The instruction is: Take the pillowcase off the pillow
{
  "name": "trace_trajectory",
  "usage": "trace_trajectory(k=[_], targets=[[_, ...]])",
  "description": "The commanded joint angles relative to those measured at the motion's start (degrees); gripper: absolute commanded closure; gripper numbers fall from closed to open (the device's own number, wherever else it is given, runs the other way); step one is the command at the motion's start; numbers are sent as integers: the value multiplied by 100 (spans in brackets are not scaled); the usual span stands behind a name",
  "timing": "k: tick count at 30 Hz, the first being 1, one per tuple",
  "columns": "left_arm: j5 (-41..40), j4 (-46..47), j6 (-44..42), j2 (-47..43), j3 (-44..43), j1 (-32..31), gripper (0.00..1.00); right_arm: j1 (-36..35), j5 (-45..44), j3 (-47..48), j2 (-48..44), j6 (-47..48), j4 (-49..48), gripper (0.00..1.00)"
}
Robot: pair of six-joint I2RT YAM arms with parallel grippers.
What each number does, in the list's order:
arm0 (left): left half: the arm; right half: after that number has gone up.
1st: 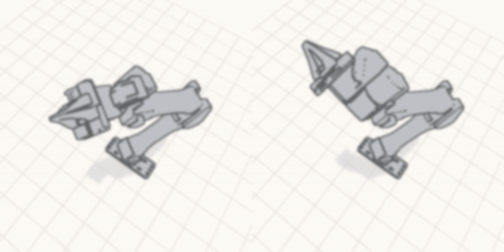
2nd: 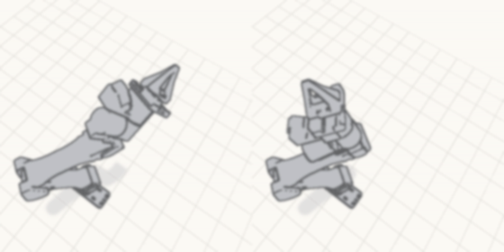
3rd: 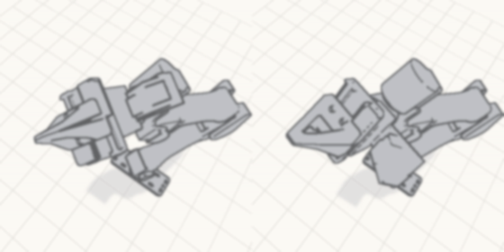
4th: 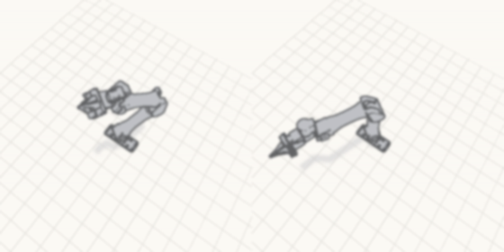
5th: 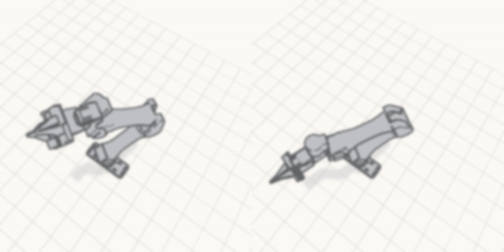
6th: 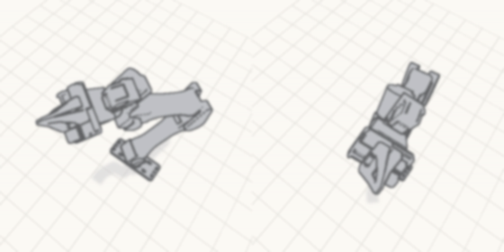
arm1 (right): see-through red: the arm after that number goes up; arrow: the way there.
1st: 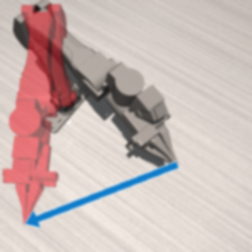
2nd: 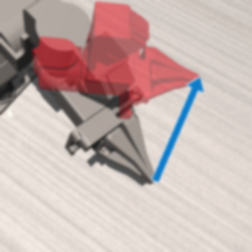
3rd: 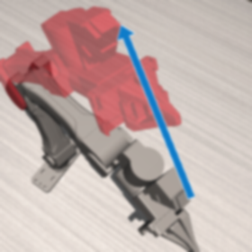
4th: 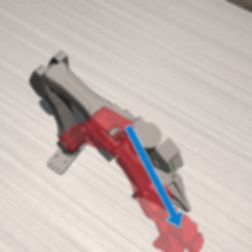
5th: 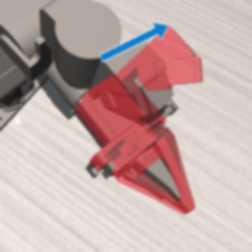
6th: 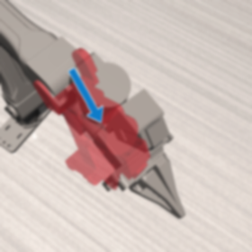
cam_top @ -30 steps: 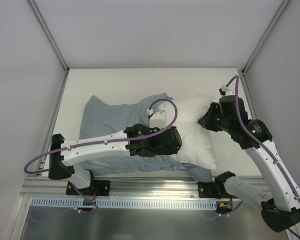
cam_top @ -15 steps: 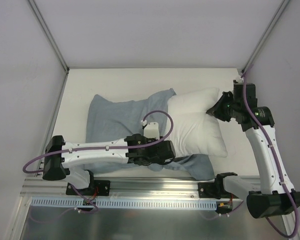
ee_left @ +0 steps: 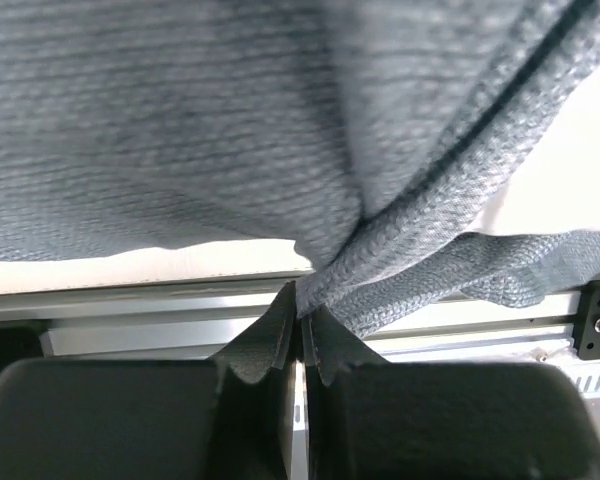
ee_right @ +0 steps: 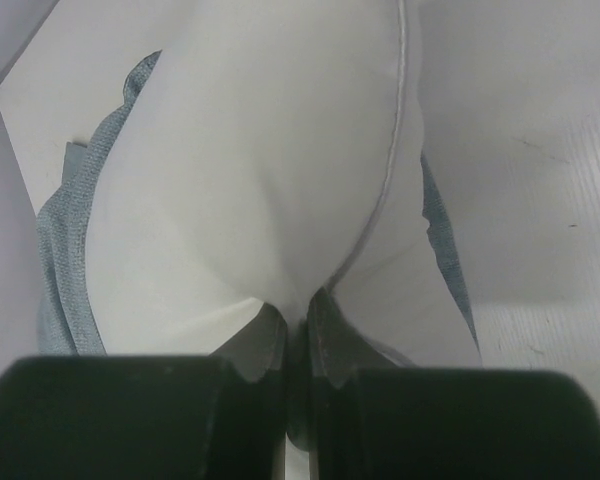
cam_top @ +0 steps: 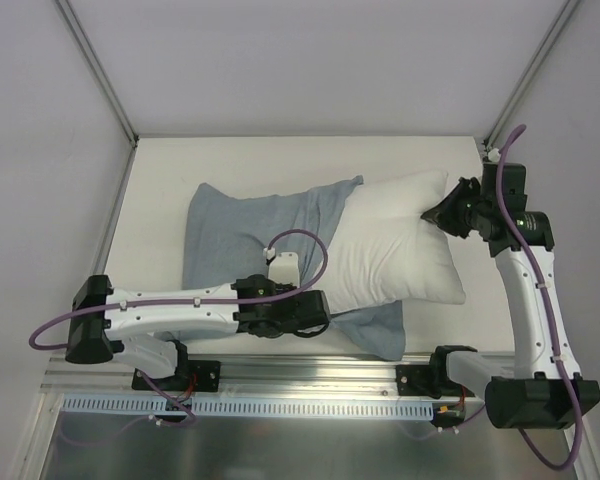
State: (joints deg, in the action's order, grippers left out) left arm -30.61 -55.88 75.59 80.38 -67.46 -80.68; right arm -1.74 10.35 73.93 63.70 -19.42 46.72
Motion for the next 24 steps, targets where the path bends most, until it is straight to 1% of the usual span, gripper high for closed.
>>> trace_trajectory(k=[1,3,4,6,7,8,10,13,14,15,16,17,18,19,20,21,22,23,24], targets=[[-313,-617,157,-565,277,8,100,400,160,-19,-419,-159,-655,99],[-358,-879,315,-899,540,201,100,638,414,-10,-569,-185,-585,99],[-367,-968,377,-1284,654,481,100,866,494,-2,-770,-194,-550,99],[-340,-1074,491,-1795,1084,825,100,1061,626,94,-929,-168,-384,99],[-305,-1083,518,-2372,1234,1131,100,1227,652,121,-1008,-141,-331,99],[-323,-1092,570,-2665,1549,1238,100,1315,731,139,-1139,-115,-278,99],[-375,-1057,667,-3384,1771,1274,100,1430,845,78,-1228,-45,-199,99],[-288,-960,527,-3669,1895,1266,99,1431,1074,-219,-1325,-1,-198,99],[-227,-925,475,-3626,1851,1274,96,1431,1179,-326,-1377,17,-224,99],[-200,-908,291,-3426,1781,1266,87,1422,1223,-414,-1404,17,-259,99],[-191,-907,176,-3276,1685,1266,81,1422,1276,-510,-1439,69,-269,99],[-191,-899,45,-3118,1414,1266,70,1413,1390,-677,-1466,105,-277,99],[-200,-907,-244,-2803,1237,1266,36,1422,1426,-730,-1527,157,-243,99],[-226,-899,-377,-2643,870,1266,20,1413,1478,-775,-1554,306,-173,99],[-261,-890,-674,-2502,675,1266,9,1422,1505,-827,-1562,412,-102,99],[-374,-899,-834,-2222,455,1266,2,1413,1531,-845,-1606,500,81,99],[-454,-899,-975,-2098,18,1266,2,1413,1531,-871,-1633,596,187,99],[-515,-890,-1211,-1983,-178,1266,3,1422,1523,-976,-1676,736,258,96],[-664,-855,-1335,-1782,-380,1274,4,1413,1470,-1021,-1712,799,441,85]])
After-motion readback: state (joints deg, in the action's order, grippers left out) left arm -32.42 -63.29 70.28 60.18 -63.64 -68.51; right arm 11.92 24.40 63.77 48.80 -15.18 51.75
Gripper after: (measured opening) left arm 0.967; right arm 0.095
